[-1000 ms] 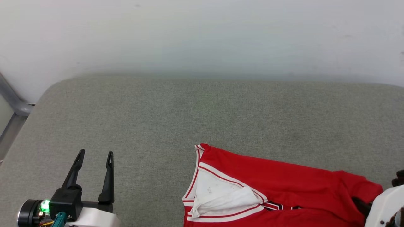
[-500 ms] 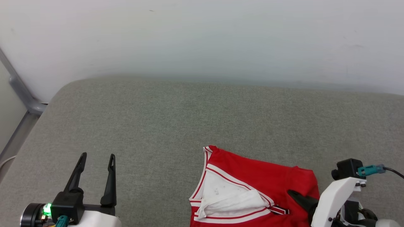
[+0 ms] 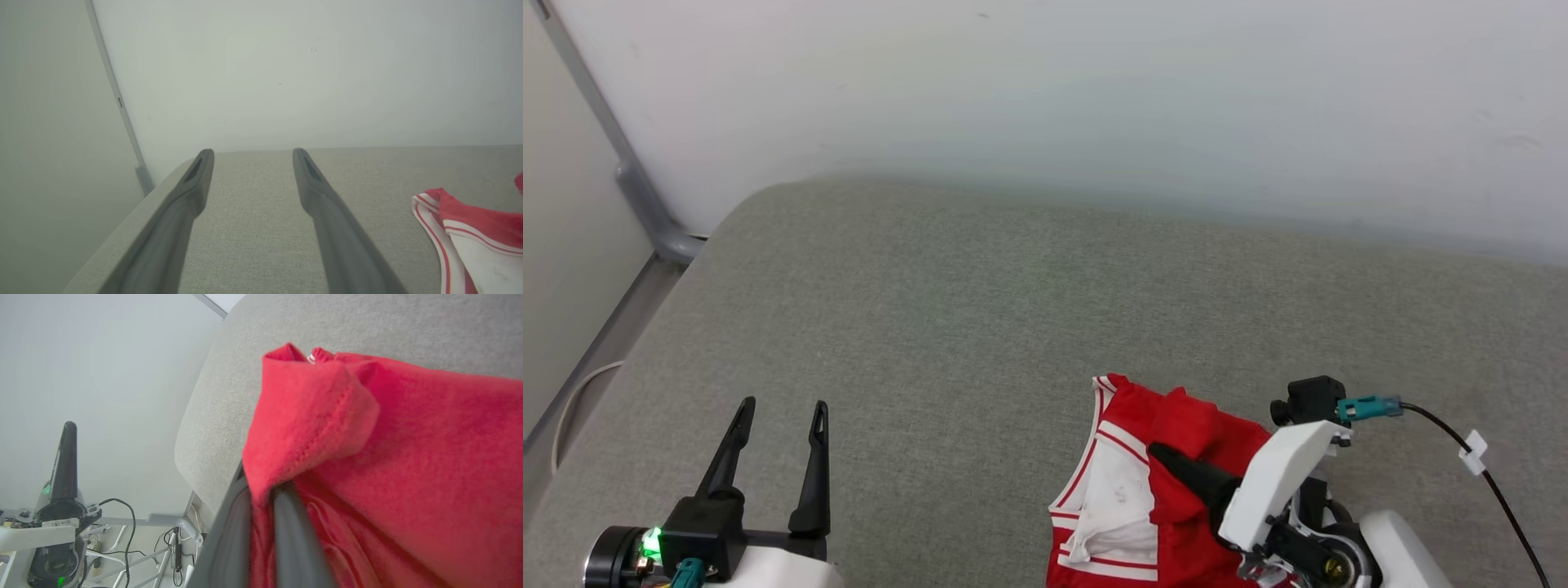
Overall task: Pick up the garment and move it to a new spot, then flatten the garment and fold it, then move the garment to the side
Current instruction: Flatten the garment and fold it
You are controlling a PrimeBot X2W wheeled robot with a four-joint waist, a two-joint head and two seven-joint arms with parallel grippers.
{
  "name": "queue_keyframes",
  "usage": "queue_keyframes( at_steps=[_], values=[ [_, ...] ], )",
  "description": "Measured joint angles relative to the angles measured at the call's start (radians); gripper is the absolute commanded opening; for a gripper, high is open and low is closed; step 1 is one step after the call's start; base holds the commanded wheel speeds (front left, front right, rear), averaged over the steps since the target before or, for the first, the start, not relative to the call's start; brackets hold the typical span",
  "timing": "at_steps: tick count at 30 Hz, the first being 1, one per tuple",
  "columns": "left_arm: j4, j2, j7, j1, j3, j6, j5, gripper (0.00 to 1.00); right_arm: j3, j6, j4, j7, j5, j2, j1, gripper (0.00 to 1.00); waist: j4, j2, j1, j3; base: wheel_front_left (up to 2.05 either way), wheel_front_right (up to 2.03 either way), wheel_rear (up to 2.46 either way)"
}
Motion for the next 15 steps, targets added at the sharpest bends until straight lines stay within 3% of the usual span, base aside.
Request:
queue_keyframes(
  at_steps=[8,9,10,15],
  values=[
    [0.010,-0.004,0.000,-0.010,-0.007,-0.008,0.001,1.00,0.056,0.000,0.296,-0.182,0.012,0.000,-0.148,0.00,0.042,0.0000,0.0000,0.026,0.00,0.00,0.00],
    [0.011,-0.005,0.000,-0.013,-0.008,-0.008,0.001,1.00,0.065,0.000,0.331,-0.199,0.012,0.000,-0.167,0.26,0.046,0.0000,0.0000,0.031,0.00,0.00,0.00],
    [0.012,-0.006,0.000,-0.016,-0.008,-0.009,0.001,1.00,0.078,0.000,0.361,-0.216,0.012,0.000,-0.185,0.99,0.051,0.0000,0.0001,0.035,0.00,0.00,0.00],
    [0.017,-0.007,0.000,-0.021,-0.006,-0.014,0.006,1.00,0.184,0.000,0.434,-0.262,0.059,0.001,-0.242,1.00,0.060,0.0000,0.0001,0.045,0.00,0.00,0.00]
  ],
)
